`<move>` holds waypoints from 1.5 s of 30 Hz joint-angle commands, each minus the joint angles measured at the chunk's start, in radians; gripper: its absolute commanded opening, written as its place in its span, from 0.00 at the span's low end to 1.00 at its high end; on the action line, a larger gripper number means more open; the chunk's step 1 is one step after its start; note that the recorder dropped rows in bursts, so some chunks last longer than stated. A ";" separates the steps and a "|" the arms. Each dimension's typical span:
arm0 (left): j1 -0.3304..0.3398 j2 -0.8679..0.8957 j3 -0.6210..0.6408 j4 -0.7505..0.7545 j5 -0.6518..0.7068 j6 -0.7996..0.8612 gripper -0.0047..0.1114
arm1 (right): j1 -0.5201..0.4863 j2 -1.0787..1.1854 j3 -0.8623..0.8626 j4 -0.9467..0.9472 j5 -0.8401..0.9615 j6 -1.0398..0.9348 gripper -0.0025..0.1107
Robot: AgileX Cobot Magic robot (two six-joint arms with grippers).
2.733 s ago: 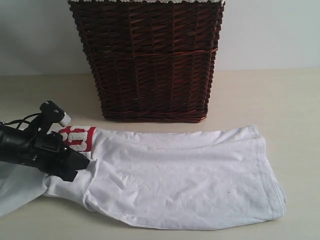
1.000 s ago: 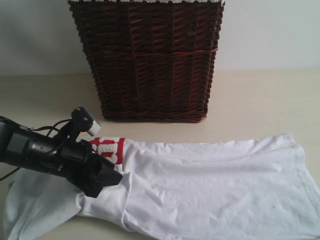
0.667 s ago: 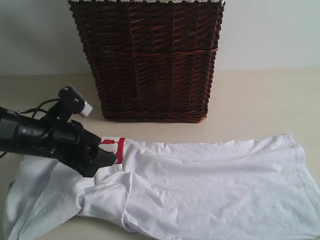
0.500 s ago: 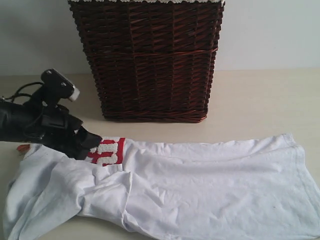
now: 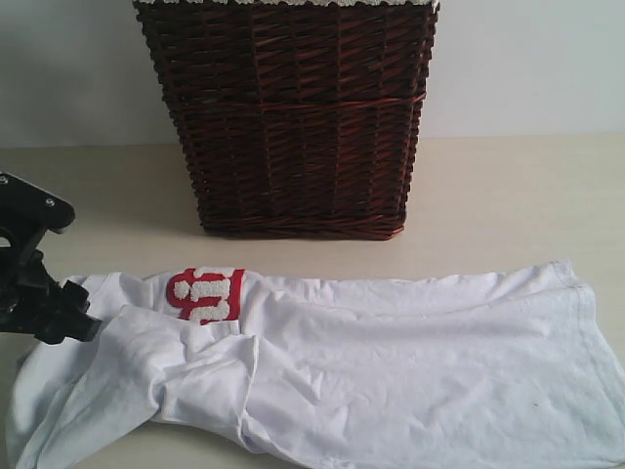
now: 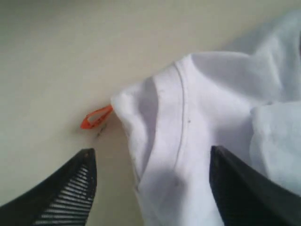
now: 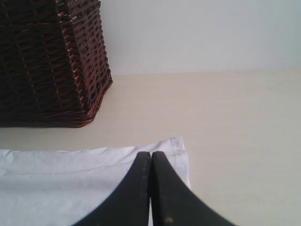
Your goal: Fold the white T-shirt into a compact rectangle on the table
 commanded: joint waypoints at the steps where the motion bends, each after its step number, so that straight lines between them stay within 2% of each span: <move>1: -0.002 -0.012 0.005 0.004 -0.034 -0.011 0.61 | 0.001 -0.006 0.004 0.001 -0.004 -0.006 0.02; 14: -0.002 -0.012 0.005 0.023 0.015 -0.011 0.61 | 0.001 -0.006 0.004 0.001 -0.004 -0.006 0.02; 25: -0.002 -0.012 0.005 0.023 -0.012 0.005 0.62 | 0.001 -0.006 0.004 0.001 -0.008 -0.006 0.02; 28: -0.002 -0.012 0.005 0.023 -0.007 0.008 0.73 | 0.001 -0.006 0.004 0.001 -0.008 -0.006 0.02; 31: -0.002 -0.012 0.005 0.014 -0.004 0.010 0.95 | 0.001 -0.006 0.004 0.001 -0.008 -0.006 0.02; 38: -0.002 -0.012 0.005 -0.045 0.001 0.001 0.94 | 0.001 -0.006 0.004 0.001 -0.008 -0.006 0.02; 45: -0.002 -0.017 0.005 -0.059 0.089 -0.009 0.94 | 0.001 -0.006 0.004 0.001 -0.008 -0.004 0.02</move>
